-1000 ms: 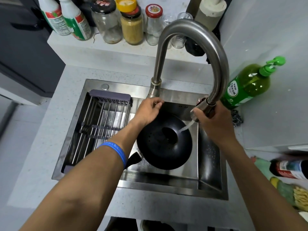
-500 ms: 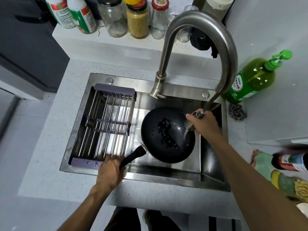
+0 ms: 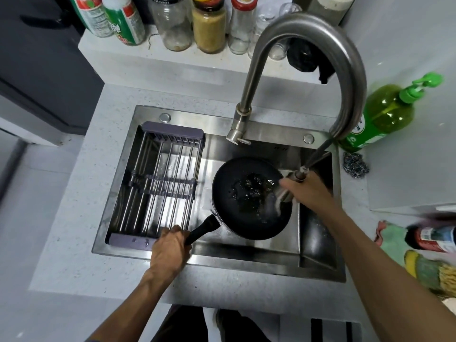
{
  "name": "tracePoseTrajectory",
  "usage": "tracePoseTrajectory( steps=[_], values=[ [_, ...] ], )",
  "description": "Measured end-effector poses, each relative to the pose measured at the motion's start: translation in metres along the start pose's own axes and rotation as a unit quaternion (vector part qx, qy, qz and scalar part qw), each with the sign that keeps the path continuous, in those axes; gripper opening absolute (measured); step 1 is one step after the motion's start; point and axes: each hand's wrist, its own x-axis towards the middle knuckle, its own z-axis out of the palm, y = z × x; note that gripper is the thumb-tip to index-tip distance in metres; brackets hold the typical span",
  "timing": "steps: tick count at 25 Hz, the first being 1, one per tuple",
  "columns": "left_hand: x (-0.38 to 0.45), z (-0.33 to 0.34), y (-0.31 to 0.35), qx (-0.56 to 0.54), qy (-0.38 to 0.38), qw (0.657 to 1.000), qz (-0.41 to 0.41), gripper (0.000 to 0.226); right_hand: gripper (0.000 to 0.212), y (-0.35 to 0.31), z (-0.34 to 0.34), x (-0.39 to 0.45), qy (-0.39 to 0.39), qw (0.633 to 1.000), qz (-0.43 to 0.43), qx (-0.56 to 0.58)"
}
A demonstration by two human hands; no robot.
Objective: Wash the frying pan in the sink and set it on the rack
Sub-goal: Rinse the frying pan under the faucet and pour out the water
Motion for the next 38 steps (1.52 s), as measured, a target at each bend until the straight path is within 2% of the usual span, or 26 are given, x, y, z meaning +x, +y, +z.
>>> tracePoseTrajectory(
  steps=[4,8,11,16,20,28,33,38],
  values=[
    [-0.001,0.0,0.0,0.003,0.002,1.0,-0.004,0.024,0.035,-0.027,0.026,0.009,-0.011,0.993,0.016,0.114],
    [0.001,0.001,0.001,0.0,0.002,1.0,-0.002,0.024,0.023,-0.024,0.029,0.018,0.019,0.982,0.02,0.187],
    [0.001,0.0,0.0,-0.004,0.009,1.0,-0.003,0.025,0.02,-0.017,0.03,0.018,0.048,0.977,0.02,0.208],
    [0.002,0.002,0.0,0.002,0.015,1.0,-0.008,0.022,0.029,-0.024,0.034,0.023,0.006,0.97,0.011,0.242],
    [0.004,0.004,-0.003,-0.01,0.022,1.0,0.002,0.018,0.031,-0.031,0.04,0.034,0.017,0.959,0.016,0.283],
    [0.002,0.004,-0.004,-0.025,0.029,0.999,-0.015,0.014,0.017,-0.028,0.028,0.039,0.086,0.954,0.024,0.287],
    [0.003,0.003,-0.004,-0.025,0.033,0.999,-0.009,0.014,0.028,-0.019,0.016,0.041,0.112,0.959,0.02,0.258],
    [0.002,0.002,-0.002,-0.034,0.023,0.999,-0.026,0.015,0.042,-0.011,0.0,0.044,0.099,0.983,-0.01,0.157]
  ],
)
